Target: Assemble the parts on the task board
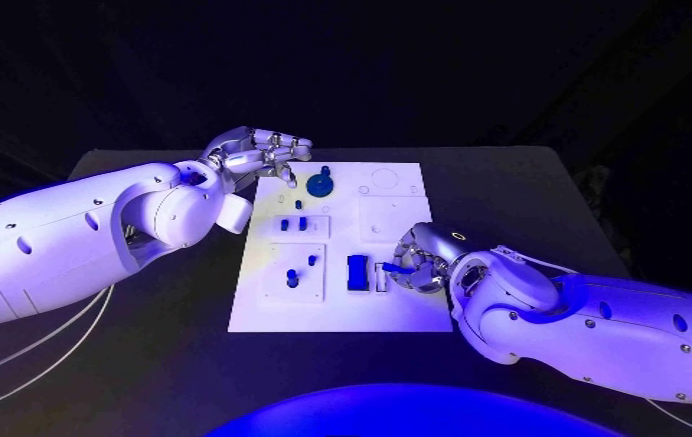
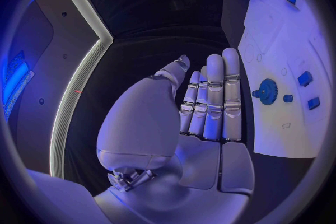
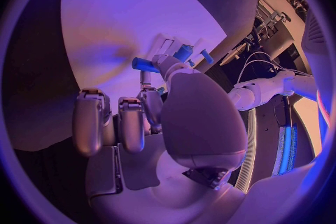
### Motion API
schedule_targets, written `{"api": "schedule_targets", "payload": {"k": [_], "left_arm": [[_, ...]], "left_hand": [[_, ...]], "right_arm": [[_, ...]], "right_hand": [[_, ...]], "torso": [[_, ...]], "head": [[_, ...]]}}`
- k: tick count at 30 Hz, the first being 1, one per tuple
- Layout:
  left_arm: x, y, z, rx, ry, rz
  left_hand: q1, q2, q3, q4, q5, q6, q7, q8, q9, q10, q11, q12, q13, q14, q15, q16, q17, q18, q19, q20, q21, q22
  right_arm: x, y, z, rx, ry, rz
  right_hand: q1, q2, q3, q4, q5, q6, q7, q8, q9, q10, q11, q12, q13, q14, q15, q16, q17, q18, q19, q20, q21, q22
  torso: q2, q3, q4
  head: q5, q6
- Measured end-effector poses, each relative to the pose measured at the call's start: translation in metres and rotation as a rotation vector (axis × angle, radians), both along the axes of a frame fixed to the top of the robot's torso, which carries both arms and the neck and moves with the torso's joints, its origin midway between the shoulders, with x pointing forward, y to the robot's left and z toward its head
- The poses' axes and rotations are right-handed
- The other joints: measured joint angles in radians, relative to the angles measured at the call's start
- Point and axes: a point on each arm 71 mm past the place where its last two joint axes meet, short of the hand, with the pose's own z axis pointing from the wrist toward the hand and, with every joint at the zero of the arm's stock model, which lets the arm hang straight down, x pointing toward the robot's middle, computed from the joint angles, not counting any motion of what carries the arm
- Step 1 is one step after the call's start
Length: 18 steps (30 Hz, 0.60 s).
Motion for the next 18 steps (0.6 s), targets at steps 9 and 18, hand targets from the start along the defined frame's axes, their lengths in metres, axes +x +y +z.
{"api": "schedule_targets", "payload": {"k": [9, 18], "left_arm": [[-0.0004, -0.0002, 0.0001, 0.0, 0.001, -0.003], [-0.0007, -0.0006, 0.0001, 0.001, 0.001, -0.007]], "left_hand": [[0.0, 0.0, 0.0, 0.0, 0.0, 0.0, 0.0, 0.0, 0.0, -0.002, -0.002, 0.0, 0.0, 0.0, 0.0, 0.0, 0.0, 0.0, 0.0, 0.0, 0.0, 0.0], [0.0, 0.0, 0.0, 0.0, 0.0, 0.0, 0.0, 0.0, 0.0, -0.004, -0.003, 0.0, 0.0, 0.0, 0.0, 0.0, 0.0, 0.0, 0.0, 0.0, 0.0, 0.0]], "right_arm": [[0.0025, 0.0039, -0.0048, 0.027, 0.044, -0.021], [0.0041, 0.0092, -0.0084, 0.041, 0.077, -0.028]], "right_hand": [[-0.1, -0.011, -0.011, 0.042, 0.014, 0.004, -0.004, 0.012, 0.028, 0.022, -0.007, 0.025, 0.0, 0.004, -0.004, 0.006, 0.0, 0.0, -0.004, -0.004, 0.012, 0.0], [-0.121, -0.01, -0.025, 0.047, 0.022, 0.011, -0.012, 0.012, 0.028, 0.029, -0.007, 0.035, 0.0, 0.0, -0.007, 0.006, 0.0, 0.0, -0.004, -0.004, 0.012, 0.0]], "torso": [[0.001, 0.0003, 0.0005], [0.0, 0.0007, -0.0001]], "head": [[0.0, -0.001], [0.003, -0.003]]}}
